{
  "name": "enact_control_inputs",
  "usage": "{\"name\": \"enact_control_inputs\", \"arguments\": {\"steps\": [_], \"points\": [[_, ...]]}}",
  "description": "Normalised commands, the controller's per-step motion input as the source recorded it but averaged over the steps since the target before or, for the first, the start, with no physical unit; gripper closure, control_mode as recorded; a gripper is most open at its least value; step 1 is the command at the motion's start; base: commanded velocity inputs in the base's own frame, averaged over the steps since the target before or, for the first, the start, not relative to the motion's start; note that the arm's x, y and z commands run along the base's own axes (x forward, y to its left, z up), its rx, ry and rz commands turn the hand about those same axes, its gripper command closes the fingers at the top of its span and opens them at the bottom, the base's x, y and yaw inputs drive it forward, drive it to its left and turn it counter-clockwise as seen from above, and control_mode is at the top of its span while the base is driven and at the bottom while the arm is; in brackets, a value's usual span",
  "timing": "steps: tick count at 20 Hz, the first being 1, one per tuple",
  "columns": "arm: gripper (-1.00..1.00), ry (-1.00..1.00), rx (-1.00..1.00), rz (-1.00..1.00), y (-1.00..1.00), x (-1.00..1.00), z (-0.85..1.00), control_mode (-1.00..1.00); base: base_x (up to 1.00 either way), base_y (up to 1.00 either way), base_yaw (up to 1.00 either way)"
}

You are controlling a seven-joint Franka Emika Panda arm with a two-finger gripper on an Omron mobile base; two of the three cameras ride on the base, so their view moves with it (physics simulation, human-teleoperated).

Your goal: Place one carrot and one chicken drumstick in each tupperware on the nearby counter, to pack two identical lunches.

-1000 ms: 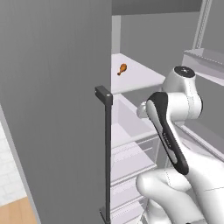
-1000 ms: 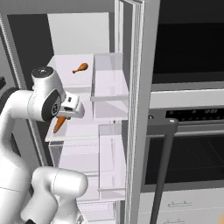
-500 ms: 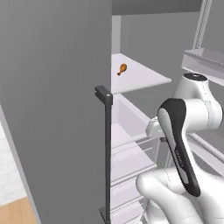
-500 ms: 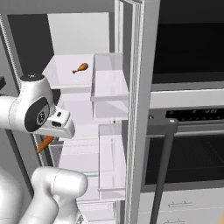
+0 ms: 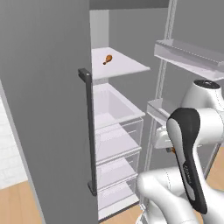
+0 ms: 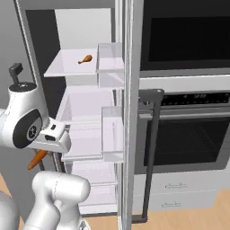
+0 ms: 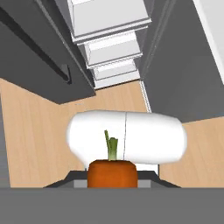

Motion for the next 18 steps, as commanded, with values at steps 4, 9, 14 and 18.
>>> {"name": "enact_control_inputs", "arguments": {"steps": [4,9,14,18], "points": [[1.0,0.0,0.0,0.0,0.0,0.0,0.0,1.0,-1.0,-0.04,-0.09],[1.0,0.0,0.0,0.0,0.0,0.0,0.0,1.0,-1.0,-0.35,-0.22],[1.0,0.0,0.0,0.0,0.0,0.0,0.0,1.0,-0.93,-0.69,-0.34],[1.0,0.0,0.0,0.0,0.0,0.0,0.0,1.0,-0.47,-0.99,-0.42]]}}
